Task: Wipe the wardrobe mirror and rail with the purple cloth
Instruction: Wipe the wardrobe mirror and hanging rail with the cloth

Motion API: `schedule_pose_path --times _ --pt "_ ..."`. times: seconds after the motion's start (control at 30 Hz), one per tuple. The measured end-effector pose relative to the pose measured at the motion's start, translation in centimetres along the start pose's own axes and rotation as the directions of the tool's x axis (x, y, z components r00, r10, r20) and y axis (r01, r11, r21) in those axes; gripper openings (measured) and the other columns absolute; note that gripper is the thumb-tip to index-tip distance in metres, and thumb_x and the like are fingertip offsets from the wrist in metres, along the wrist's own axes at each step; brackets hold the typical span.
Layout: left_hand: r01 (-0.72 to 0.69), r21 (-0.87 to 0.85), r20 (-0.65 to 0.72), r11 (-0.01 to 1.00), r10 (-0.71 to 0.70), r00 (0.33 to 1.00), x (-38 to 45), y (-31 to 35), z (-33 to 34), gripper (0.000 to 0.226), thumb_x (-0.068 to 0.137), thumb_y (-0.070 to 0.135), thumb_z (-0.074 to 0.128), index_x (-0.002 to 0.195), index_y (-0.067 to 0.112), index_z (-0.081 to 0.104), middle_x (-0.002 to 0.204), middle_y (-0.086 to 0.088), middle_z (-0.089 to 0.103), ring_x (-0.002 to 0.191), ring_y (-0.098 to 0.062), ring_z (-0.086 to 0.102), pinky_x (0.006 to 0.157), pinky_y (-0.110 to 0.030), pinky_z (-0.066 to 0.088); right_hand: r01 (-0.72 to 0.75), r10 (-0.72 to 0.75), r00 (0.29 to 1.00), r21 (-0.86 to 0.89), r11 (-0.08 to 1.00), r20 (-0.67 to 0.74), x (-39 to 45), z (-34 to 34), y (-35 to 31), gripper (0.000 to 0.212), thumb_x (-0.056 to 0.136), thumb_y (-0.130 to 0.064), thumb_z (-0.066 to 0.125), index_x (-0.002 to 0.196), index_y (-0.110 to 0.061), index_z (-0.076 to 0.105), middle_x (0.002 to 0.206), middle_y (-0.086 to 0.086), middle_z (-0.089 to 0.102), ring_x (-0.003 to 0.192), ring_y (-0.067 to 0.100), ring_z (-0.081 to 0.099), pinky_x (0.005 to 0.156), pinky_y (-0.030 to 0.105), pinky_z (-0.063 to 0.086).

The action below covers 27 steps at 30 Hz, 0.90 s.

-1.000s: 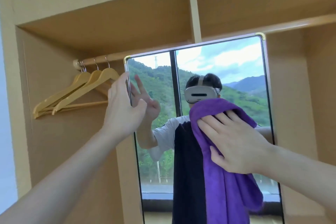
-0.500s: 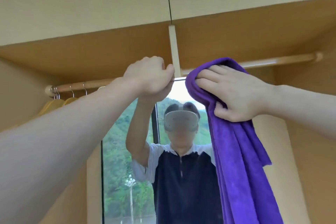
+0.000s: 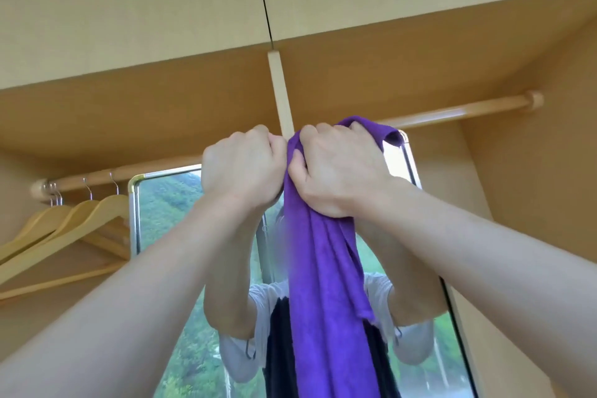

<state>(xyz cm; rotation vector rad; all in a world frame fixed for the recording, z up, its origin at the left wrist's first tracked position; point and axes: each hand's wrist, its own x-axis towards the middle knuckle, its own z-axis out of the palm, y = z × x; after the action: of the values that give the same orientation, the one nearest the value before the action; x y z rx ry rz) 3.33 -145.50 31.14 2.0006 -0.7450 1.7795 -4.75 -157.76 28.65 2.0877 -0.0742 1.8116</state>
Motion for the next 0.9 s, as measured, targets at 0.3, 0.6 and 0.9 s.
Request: schedule_pose_path --times 0.3,0.6,0.9 --pt "-0.014 -0.042 -0.02 0.999 0.014 1.0 -0.2 0.1 -0.1 0.033 0.097 0.03 0.029 0.07 0.02 0.043 0.06 0.003 0.04 0.067 -0.036 0.049 0.061 -0.037 0.03 -0.186 0.183 0.978 -0.028 0.982 -0.096 -1.9 0.5 2.7 0.023 0.09 -0.037 0.027 0.086 -0.017 0.039 0.085 0.0 0.041 0.081 0.026 0.039 0.087 0.045 0.033" --pt "-0.01 -0.078 -0.049 0.997 0.006 0.999 -0.3 0.0 0.4 0.033 0.096 0.03 0.028 0.07 0.019 0.043 0.059 0.001 0.041 0.061 -0.034 0.048 0.057 -0.035 0.031 -0.001 0.003 1.0 -0.074 0.997 0.015 -3.3 -0.7 3.9 0.022 0.088 -0.033 0.029 0.095 -0.016 0.039 0.094 -0.003 0.036 0.087 0.027 0.044 0.091 0.048 0.036" --pt "0.028 -0.063 -0.053 0.998 -0.031 0.998 -0.3 0.2 0.6 0.034 0.094 0.03 0.027 0.073 0.017 0.05 0.058 0.001 0.043 0.049 -0.019 0.035 0.05 -0.032 0.021 -0.371 0.359 0.9 0.002 0.929 0.246 0.8 -1.8 3.6 0.033 0.085 -0.034 0.026 0.073 -0.019 0.053 0.068 -0.001 0.044 0.075 0.035 0.049 0.072 0.038 0.032"
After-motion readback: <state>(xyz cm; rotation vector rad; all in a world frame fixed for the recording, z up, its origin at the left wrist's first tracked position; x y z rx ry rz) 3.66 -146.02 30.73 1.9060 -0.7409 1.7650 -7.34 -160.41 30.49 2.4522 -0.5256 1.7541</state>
